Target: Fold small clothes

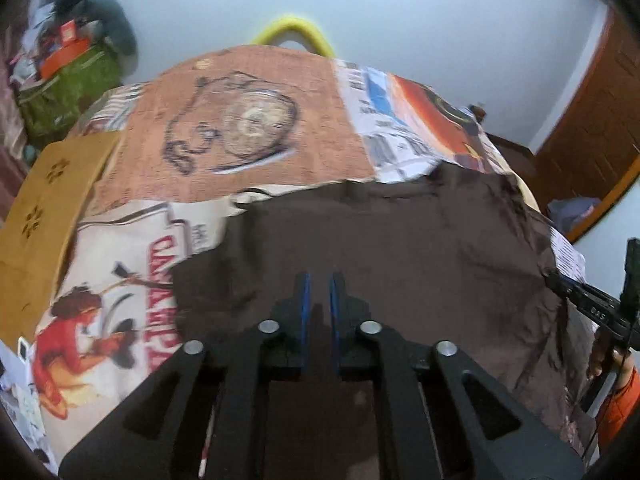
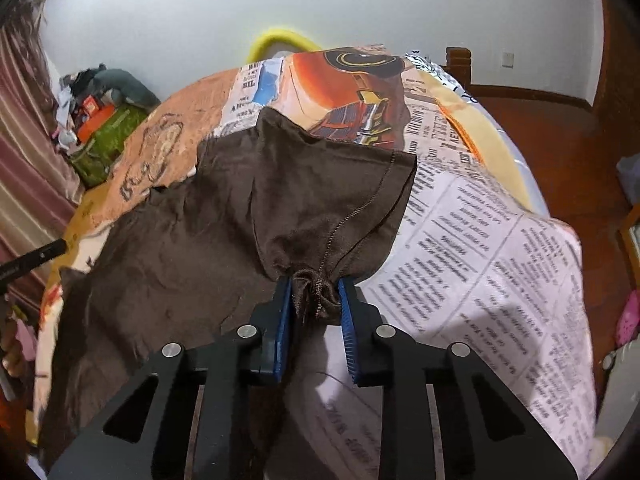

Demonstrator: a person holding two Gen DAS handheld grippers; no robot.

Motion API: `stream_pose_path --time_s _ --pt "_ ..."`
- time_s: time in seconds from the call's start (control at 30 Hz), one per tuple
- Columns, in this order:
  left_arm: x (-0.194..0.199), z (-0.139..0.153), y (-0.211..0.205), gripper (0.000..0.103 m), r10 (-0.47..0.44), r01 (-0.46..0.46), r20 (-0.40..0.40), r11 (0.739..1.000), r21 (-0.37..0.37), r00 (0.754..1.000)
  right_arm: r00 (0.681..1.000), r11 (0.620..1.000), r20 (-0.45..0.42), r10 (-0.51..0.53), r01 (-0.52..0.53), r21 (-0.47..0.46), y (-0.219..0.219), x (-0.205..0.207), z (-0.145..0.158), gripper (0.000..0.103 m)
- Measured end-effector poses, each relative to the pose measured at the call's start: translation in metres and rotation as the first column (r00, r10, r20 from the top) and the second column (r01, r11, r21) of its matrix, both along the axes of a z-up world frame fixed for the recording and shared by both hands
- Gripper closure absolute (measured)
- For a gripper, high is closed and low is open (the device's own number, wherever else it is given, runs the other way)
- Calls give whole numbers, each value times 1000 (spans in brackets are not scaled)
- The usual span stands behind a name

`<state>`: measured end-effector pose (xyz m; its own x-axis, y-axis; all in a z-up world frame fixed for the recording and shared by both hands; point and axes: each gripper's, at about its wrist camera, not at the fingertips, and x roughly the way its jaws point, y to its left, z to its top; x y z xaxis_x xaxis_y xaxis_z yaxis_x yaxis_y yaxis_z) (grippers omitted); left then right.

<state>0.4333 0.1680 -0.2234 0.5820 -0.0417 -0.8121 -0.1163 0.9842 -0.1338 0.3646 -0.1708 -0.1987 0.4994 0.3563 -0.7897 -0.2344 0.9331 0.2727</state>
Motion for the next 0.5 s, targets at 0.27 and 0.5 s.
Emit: stream_pose_path --time_s 0.27,0.5 --pt "5 -11 95 47 228 -229 -48 973 -7 972 1000 1000 3 -2 2 -24 -6 -1 -1 79" --pt "34 -78 123 47 236 -269 -240 956 -116 942 999 999 36 -35 36 -36 -12 -10 8 64"
